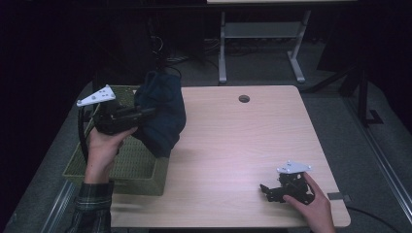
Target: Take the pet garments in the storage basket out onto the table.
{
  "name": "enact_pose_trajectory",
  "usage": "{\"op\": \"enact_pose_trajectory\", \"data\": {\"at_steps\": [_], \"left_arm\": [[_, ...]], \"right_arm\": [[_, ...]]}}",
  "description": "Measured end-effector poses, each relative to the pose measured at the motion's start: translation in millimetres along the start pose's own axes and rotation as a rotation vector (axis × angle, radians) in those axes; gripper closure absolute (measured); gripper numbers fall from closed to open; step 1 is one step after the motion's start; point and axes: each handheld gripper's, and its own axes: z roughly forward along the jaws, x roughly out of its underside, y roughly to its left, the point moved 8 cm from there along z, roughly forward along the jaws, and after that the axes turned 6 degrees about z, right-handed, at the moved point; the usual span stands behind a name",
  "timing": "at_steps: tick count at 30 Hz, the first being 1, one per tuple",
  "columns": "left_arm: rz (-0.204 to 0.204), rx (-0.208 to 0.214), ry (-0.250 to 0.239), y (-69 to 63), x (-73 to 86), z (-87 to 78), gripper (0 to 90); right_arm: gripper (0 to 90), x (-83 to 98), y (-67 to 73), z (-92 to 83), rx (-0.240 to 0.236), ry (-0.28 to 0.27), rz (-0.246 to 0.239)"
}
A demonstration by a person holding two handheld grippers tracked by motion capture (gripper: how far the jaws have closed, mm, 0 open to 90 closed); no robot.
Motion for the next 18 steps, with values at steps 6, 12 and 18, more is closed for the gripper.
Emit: {"op": "enact_pose_trajectory", "data": {"at_steps": [6,12,18], "left_arm": [[0.011,0.032,0.005,-11.3,-3.2,16.1,69.6],[0.022,0.066,0.015,-23.3,-5.3,35.0,69.6],[0.040,0.095,0.028,-35.0,-5.2,51.9,69.5]], "right_arm": [[0.0,0.3,0.5,-0.2,-0.001,0.003,0.006],[0.0,0.3,0.5,-0.3,-0.001,0.003,0.007],[0.0,0.3,0.6,-0.3,-0.001,0.003,0.007]]}}
